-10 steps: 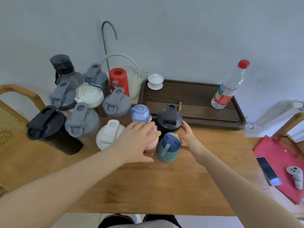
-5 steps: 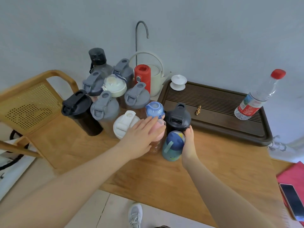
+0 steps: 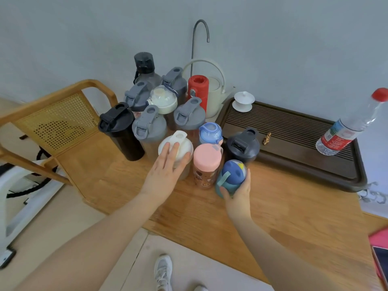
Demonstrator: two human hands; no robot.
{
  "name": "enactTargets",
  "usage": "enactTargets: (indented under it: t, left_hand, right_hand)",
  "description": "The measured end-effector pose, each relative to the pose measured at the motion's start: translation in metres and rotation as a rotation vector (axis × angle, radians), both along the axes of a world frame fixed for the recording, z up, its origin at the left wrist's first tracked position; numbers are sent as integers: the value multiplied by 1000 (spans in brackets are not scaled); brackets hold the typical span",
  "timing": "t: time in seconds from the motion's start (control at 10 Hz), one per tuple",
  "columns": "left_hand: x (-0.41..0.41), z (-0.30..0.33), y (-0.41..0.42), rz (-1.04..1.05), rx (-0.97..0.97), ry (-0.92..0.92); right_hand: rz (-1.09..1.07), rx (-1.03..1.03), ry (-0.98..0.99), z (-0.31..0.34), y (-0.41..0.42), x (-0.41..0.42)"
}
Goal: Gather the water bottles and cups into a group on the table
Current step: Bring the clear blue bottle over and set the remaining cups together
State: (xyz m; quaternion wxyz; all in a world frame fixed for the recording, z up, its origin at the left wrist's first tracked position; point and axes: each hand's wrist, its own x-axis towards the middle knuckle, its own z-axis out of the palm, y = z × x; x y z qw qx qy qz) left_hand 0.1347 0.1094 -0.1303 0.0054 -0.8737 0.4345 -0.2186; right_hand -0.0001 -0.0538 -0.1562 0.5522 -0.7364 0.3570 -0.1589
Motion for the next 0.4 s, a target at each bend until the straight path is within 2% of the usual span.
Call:
enactTargets:
  t: [0.2, 0.3, 0.4]
  left_hand:
    - [12, 3, -6, -54, -56, -86]
    - [16, 16, -3, -105, -95, -32]
    - [21, 46, 7, -205, -122, 24]
  right_hand:
    - [-28, -29, 59, 8, 1, -1]
    - [-17, -198, 119, 23, 4, -8]
    - [36, -489, 141, 45, 6, -10]
